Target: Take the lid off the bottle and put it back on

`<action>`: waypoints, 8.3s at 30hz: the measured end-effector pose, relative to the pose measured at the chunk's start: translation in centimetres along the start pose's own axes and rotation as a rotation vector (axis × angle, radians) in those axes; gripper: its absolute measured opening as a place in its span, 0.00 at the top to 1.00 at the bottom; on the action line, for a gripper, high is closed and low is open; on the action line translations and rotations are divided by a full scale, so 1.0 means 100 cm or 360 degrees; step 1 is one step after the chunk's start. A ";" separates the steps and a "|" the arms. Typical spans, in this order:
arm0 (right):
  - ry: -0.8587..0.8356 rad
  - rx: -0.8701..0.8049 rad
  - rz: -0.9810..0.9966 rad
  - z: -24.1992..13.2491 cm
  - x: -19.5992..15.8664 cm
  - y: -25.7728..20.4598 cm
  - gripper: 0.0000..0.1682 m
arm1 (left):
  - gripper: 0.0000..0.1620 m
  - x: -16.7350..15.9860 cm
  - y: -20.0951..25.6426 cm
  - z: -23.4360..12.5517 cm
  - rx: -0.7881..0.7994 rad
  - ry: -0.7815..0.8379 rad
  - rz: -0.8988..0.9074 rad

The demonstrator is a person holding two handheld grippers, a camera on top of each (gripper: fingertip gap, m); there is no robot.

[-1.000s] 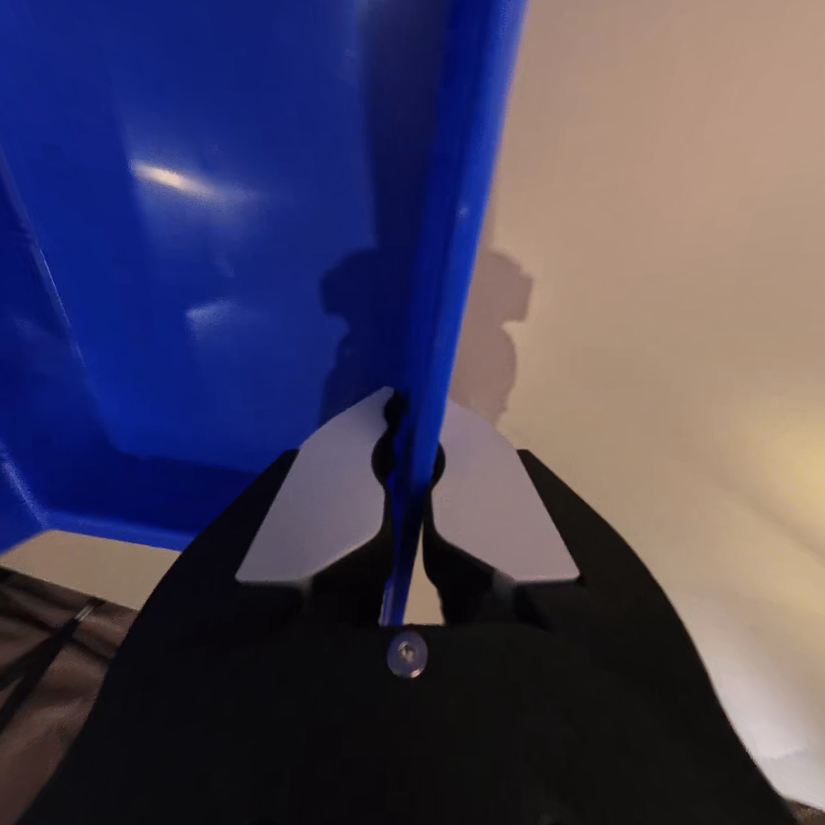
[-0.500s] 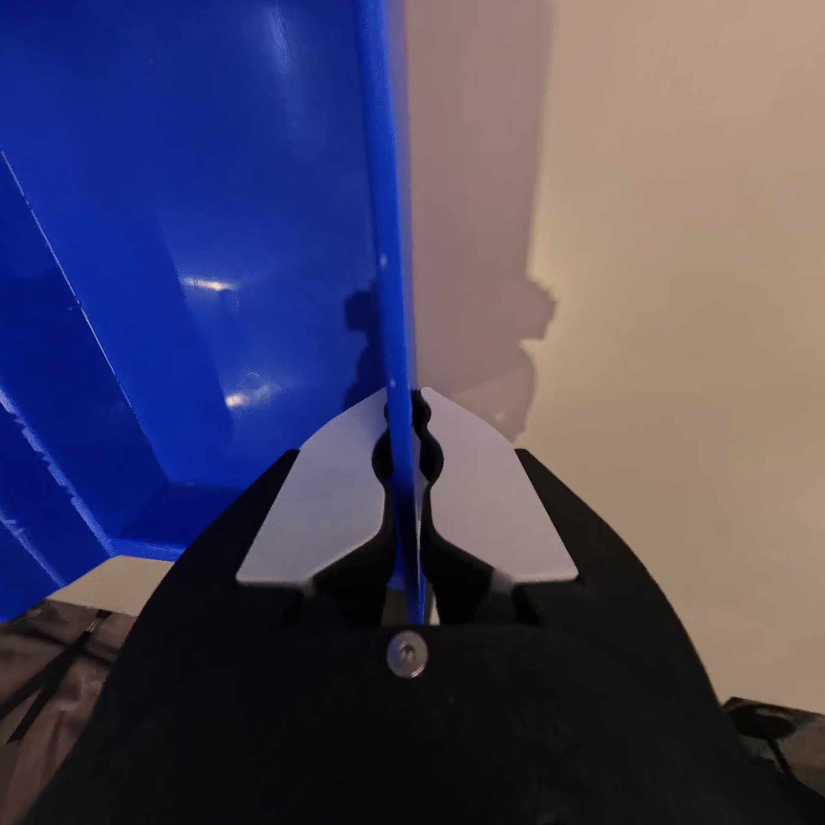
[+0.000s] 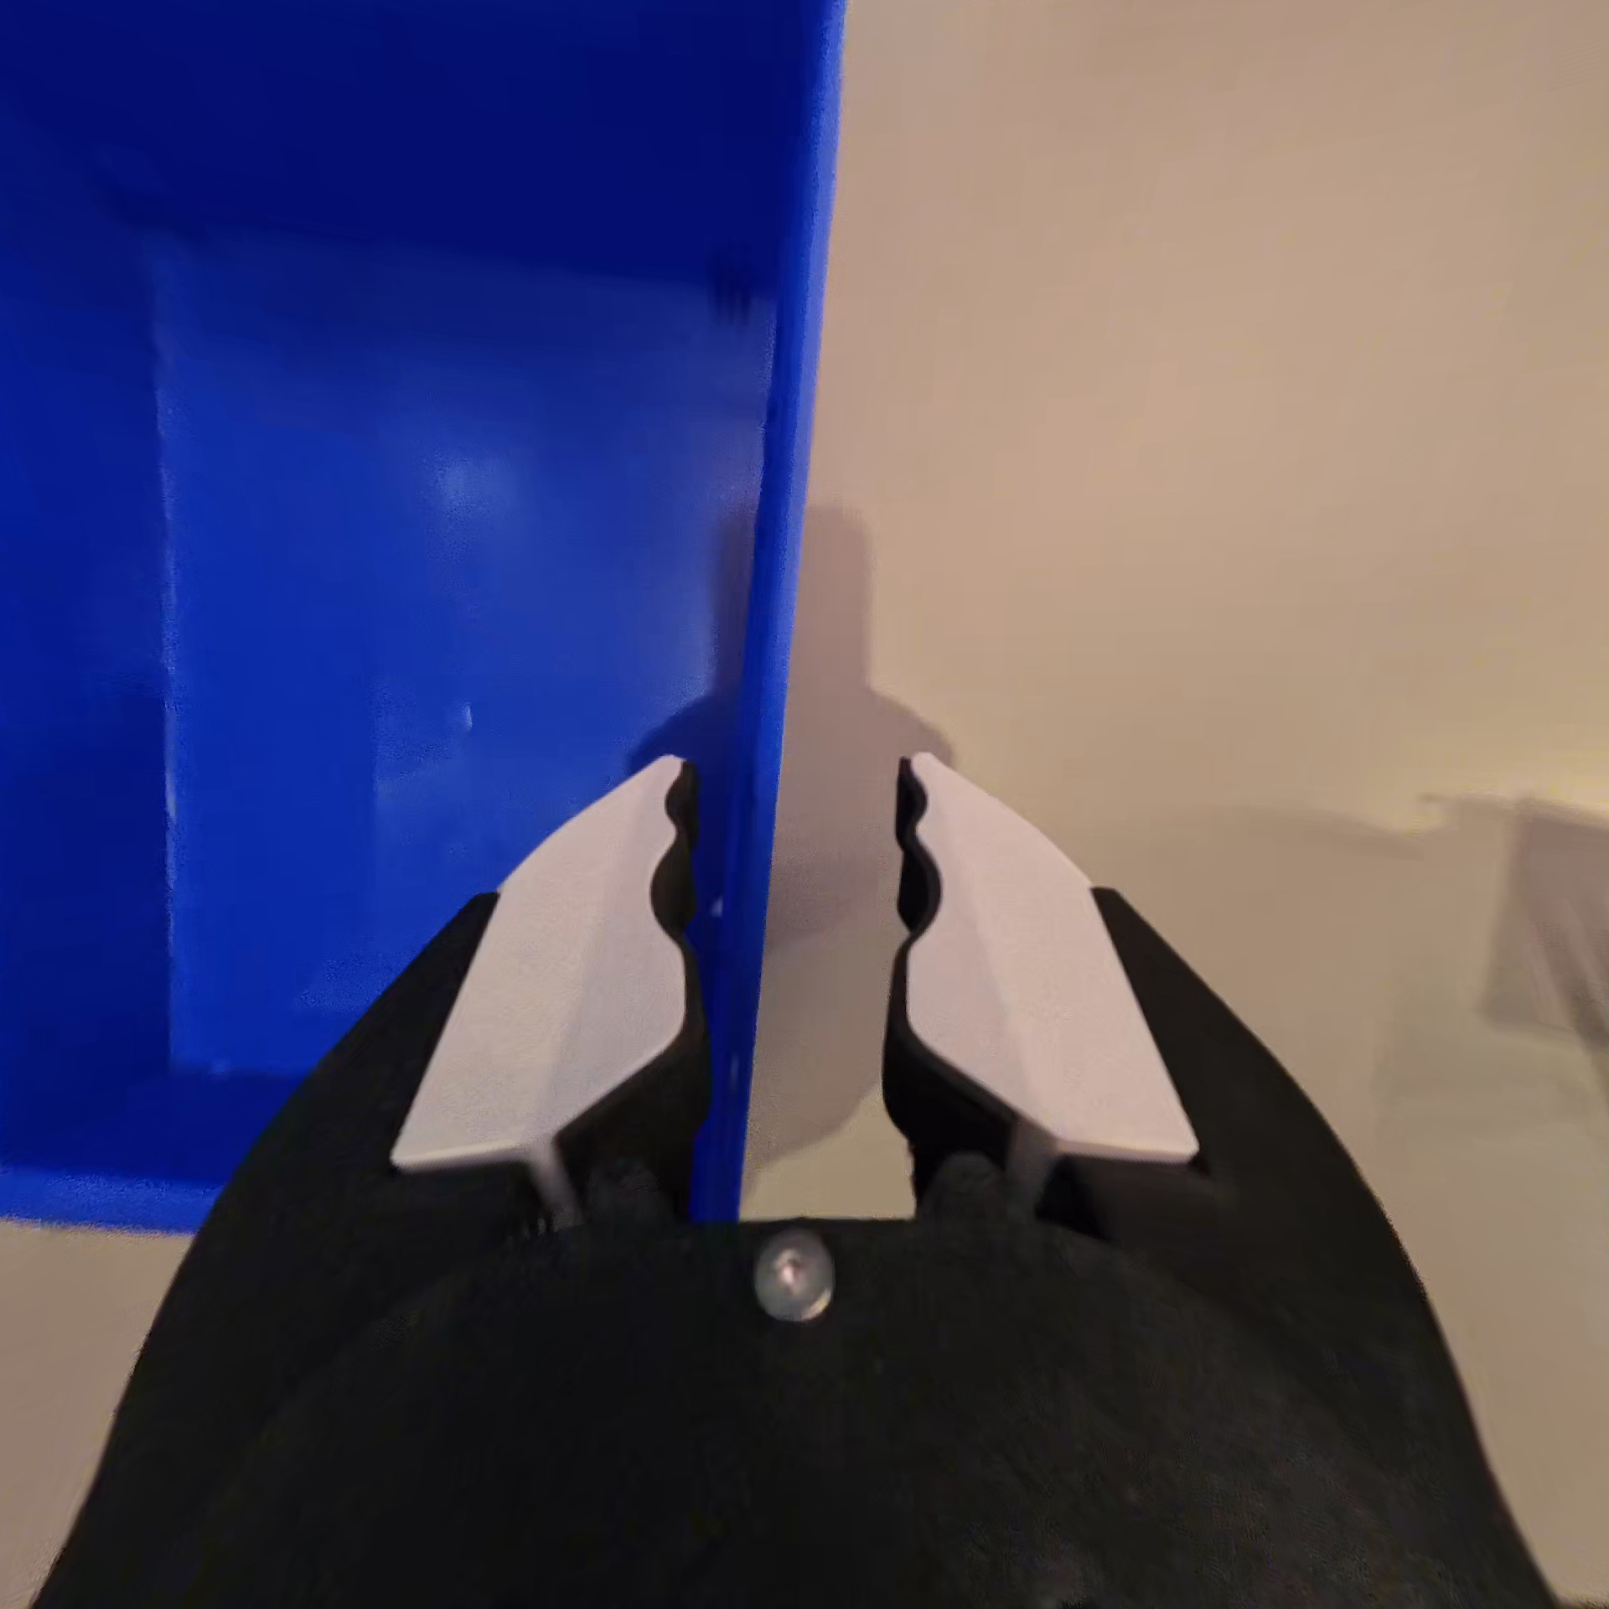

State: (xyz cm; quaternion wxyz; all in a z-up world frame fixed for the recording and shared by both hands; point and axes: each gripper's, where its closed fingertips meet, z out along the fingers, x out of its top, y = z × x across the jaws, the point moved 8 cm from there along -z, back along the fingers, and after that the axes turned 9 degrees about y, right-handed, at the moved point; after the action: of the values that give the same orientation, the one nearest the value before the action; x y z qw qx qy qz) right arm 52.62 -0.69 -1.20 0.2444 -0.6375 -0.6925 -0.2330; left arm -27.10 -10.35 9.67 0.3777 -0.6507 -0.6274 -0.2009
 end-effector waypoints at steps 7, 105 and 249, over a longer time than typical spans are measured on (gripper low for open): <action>0.1072 0.0010 0.0172 -0.081 0.042 -0.034 0.72 | 0.55 -0.030 -0.027 0.054 -0.0001 -0.0473 -0.0190; 0.0434 0.0572 -0.0650 0.016 0.081 -0.170 0.71 | 0.47 -0.013 0.099 0.139 -0.0313 -0.0868 0.0314; 0.1152 0.1799 -0.1635 -0.090 -0.022 -0.411 0.59 | 0.57 -0.006 0.280 -0.049 -0.1820 0.0682 0.1725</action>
State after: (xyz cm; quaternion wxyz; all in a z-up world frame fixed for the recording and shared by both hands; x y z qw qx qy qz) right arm 12.22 -11.36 3.88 0.5970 0.0887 -0.7877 -0.1237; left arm 0.99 -12.39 5.62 0.1437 -0.9035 0.0599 -0.3993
